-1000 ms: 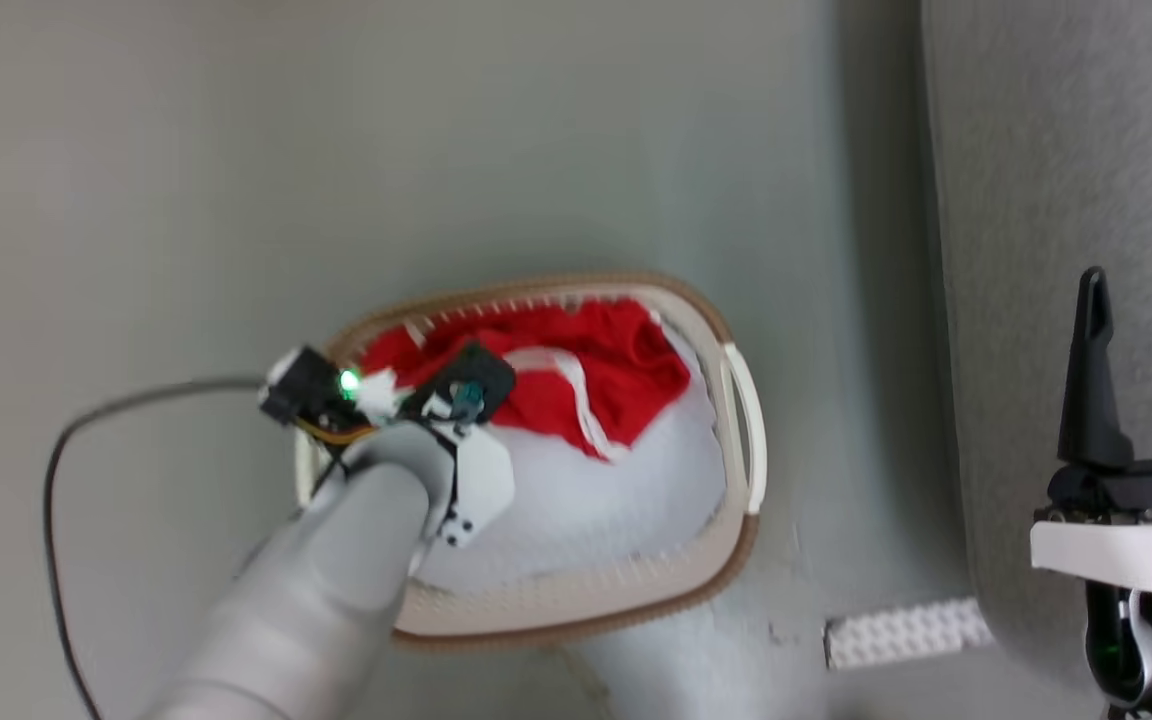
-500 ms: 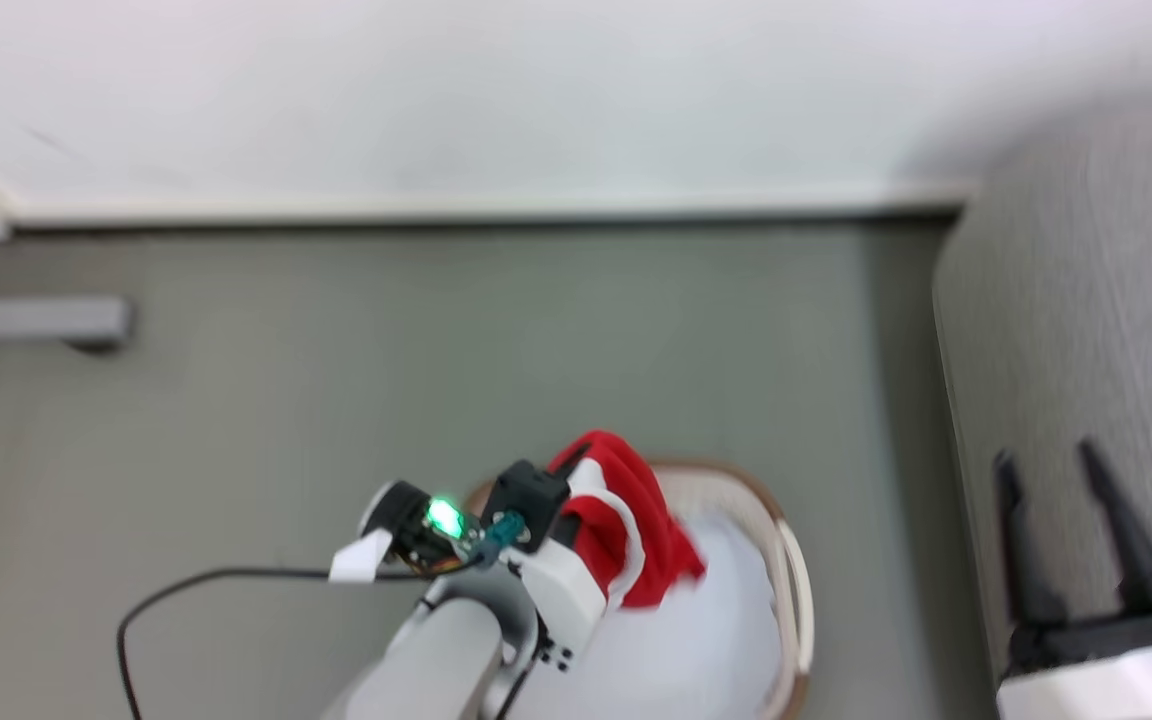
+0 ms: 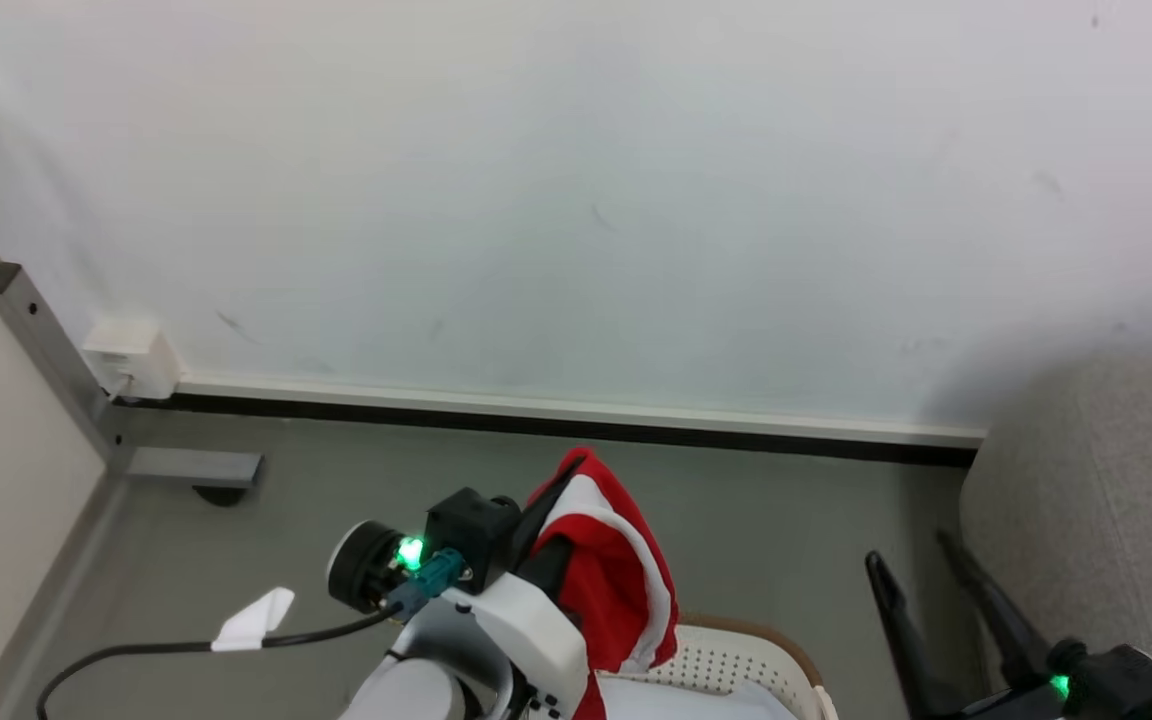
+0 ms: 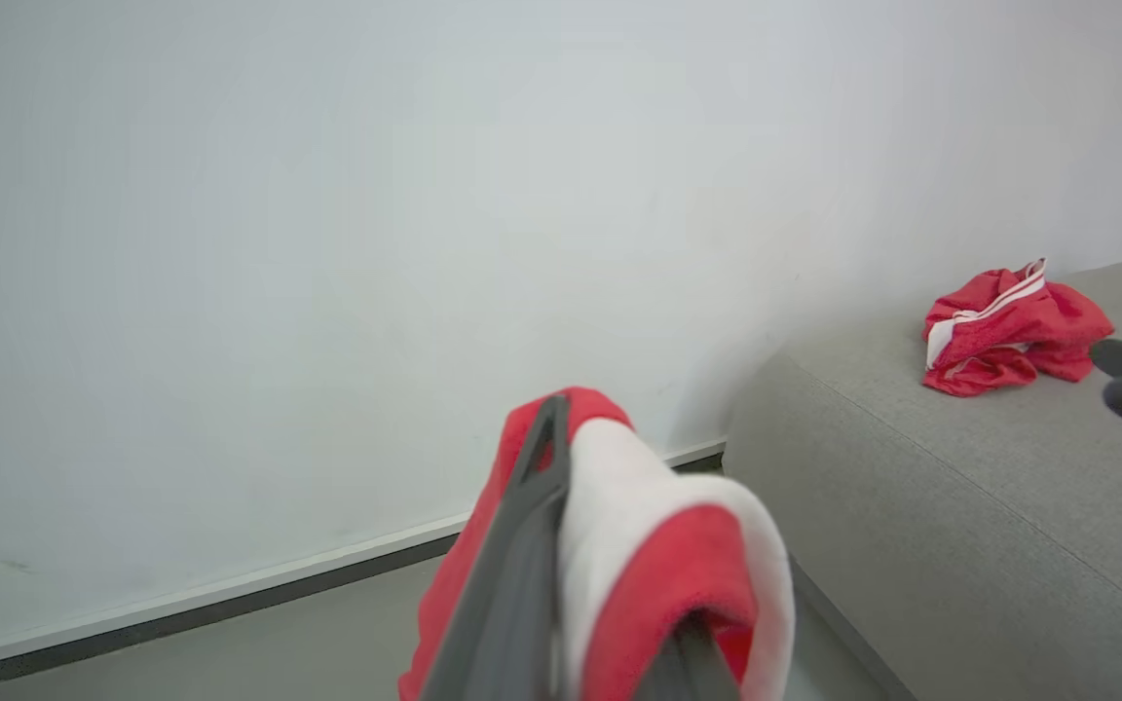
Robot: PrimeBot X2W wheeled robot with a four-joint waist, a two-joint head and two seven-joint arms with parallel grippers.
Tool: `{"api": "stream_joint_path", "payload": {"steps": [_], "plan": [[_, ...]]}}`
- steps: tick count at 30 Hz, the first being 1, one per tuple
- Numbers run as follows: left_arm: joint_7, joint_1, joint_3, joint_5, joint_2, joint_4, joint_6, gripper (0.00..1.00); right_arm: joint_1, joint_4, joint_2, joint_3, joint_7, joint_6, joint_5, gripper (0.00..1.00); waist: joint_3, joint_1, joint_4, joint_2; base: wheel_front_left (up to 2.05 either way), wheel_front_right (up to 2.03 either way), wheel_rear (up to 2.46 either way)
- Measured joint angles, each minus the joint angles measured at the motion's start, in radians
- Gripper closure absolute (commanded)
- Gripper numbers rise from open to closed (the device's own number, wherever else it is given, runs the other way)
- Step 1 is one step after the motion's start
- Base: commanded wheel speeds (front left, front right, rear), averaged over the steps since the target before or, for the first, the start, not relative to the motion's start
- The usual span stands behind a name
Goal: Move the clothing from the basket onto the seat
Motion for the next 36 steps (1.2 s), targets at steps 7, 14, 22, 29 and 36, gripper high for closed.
{"api": "stream_joint_path", "payload": {"steps": [7,14,22,29,36], "plan": [[0.059,0.019,-0.016,-0.011,0.019,-0.134,-0.002,1.0,-0.046,-0.017,-0.058,0.181,0.0,0.0,0.045,0.0,-0.017,0.0002,0.01,0.0,0.0,0.0,0.0],[0.091,0.016,-0.057,-0.024,0.016,-0.174,-0.039,1.0,-0.158,-0.003,-0.102,0.386,0.023,0.0,0.098,0.0,-0.018,0.0004,0.007,0.0001,0.0,0.0,0.0],[0.104,0.004,-0.112,-0.069,-0.015,-0.169,-0.116,1.0,-0.282,0.056,-0.141,0.54,0.061,0.0,0.158,0.0,-0.015,0.0005,0.01,0.0001,0.0,0.0,0.0],[0.093,0.004,-0.127,-0.092,-0.033,-0.146,-0.134,1.0,-0.328,0.14,-0.129,0.571,0.045,0.0,0.218,1.0,-0.02,0.0005,0.015,0.0,0.0,0.0,0.0],[0.046,0.003,-0.108,-0.091,-0.026,-0.095,-0.119,0.0,-0.326,0.149,-0.148,0.486,0.016,0.0,0.22,1.0,-0.011,0.0006,-0.022,0.0,0.0,0.0,0.0]]}}
